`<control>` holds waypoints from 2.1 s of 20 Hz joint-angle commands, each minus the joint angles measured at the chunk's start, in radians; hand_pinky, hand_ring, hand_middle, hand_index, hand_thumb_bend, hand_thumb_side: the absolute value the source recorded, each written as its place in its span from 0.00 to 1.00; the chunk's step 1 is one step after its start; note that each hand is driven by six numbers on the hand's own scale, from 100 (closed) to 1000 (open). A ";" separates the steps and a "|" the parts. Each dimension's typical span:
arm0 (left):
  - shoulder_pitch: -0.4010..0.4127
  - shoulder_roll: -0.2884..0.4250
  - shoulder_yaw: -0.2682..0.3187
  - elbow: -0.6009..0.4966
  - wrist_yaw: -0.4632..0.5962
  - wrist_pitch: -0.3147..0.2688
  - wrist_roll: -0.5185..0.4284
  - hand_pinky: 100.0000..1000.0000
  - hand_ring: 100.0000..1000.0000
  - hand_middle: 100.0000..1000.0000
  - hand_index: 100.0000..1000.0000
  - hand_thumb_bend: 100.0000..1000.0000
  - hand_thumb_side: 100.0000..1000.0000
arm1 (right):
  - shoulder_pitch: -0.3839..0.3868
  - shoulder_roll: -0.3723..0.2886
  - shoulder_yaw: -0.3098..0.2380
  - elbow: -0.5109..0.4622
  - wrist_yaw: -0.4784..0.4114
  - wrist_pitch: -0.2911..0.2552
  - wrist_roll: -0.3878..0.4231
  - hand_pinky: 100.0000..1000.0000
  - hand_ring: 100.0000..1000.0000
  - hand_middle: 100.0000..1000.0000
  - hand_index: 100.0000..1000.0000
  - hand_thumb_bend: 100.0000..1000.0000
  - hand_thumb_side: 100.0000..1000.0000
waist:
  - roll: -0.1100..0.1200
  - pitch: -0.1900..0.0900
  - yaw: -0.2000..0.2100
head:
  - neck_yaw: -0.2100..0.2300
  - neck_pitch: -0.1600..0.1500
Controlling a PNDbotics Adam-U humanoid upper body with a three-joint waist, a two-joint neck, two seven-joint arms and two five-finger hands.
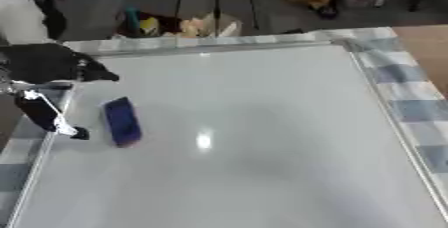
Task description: Wipe the whiteboard clean with a brush.
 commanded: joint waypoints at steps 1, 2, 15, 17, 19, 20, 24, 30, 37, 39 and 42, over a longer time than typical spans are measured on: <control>-0.022 0.013 0.015 -0.001 -0.053 -0.142 -0.064 0.57 0.82 0.83 1.00 0.58 0.58 | -0.012 -0.016 -0.003 -0.015 -0.004 0.000 -0.003 0.75 0.84 0.60 0.76 0.00 0.85 | 0.001 -0.015 -0.002 | 0.006 -0.011; -0.021 0.010 0.011 0.001 -0.069 -0.143 -0.048 0.57 0.82 0.83 1.00 0.57 0.57 | -0.012 -0.016 -0.003 -0.015 -0.003 0.001 -0.003 0.75 0.84 0.60 0.76 0.00 0.85 | 0.001 -0.013 -0.004 | 0.006 -0.011; -0.022 -0.033 -0.008 0.094 -0.283 -0.144 0.166 0.56 0.81 0.80 1.00 0.40 0.51 | -0.018 -0.013 0.000 -0.015 -0.004 0.004 -0.004 0.75 0.85 0.60 0.76 0.00 0.85 | 0.012 0.003 -0.018 | 0.015 -0.013; -0.024 -0.037 -0.007 0.113 -0.317 -0.144 0.199 0.56 0.81 0.80 1.00 0.40 0.51 | -0.018 -0.013 0.001 -0.015 -0.004 0.004 -0.004 0.75 0.85 0.60 0.76 0.00 0.85 | 0.013 0.004 -0.018 | 0.015 -0.013; -0.025 -0.041 -0.004 0.129 -0.349 -0.144 0.231 0.55 0.80 0.79 1.00 0.28 0.45 | -0.019 -0.013 0.000 -0.015 -0.003 0.005 -0.004 0.75 0.85 0.60 0.76 0.00 0.85 | 0.014 0.006 -0.019 | 0.016 -0.014; -0.027 -0.045 0.000 0.140 -0.365 -0.144 0.247 0.55 0.80 0.79 1.00 0.26 0.44 | -0.019 -0.013 0.001 -0.015 -0.003 0.005 -0.004 0.75 0.85 0.60 0.76 0.00 0.85 | 0.015 0.007 -0.021 | 0.018 -0.015; -0.038 -0.056 0.013 0.170 -0.430 -0.144 0.313 0.56 0.80 0.79 1.00 0.13 0.33 | -0.020 -0.011 0.003 -0.015 -0.005 0.004 -0.002 0.75 0.85 0.60 0.76 0.00 0.85 | 0.016 0.011 -0.023 | 0.021 -0.019; -0.053 -0.073 0.035 0.185 -0.516 -0.144 0.407 0.52 0.77 0.74 0.99 0.08 0.28 | -0.019 -0.010 0.006 -0.015 -0.007 0.004 0.003 0.75 0.85 0.60 0.76 0.00 0.85 | 0.014 0.012 -0.023 | 0.022 -0.022; -0.057 -0.074 0.037 0.179 -0.549 -0.144 0.512 0.53 0.78 0.75 1.00 0.13 0.27 | -0.016 -0.008 0.005 -0.015 -0.007 0.008 0.004 0.75 0.85 0.60 0.76 0.00 0.85 | 0.014 0.011 -0.022 | 0.022 -0.019; -0.057 -0.073 0.027 0.177 -0.571 -0.144 0.542 0.53 0.78 0.75 0.99 0.16 0.27 | -0.016 -0.008 0.005 -0.015 -0.007 0.009 0.004 0.75 0.85 0.60 0.76 0.00 0.85 | 0.015 0.010 -0.023 | 0.022 -0.020; -0.047 -0.066 0.009 0.187 -0.617 -0.144 0.591 0.53 0.77 0.74 0.94 0.18 0.28 | -0.015 -0.008 0.003 -0.015 -0.006 0.010 0.002 0.75 0.85 0.60 0.76 0.00 0.85 | 0.016 0.010 -0.023 | 0.021 -0.017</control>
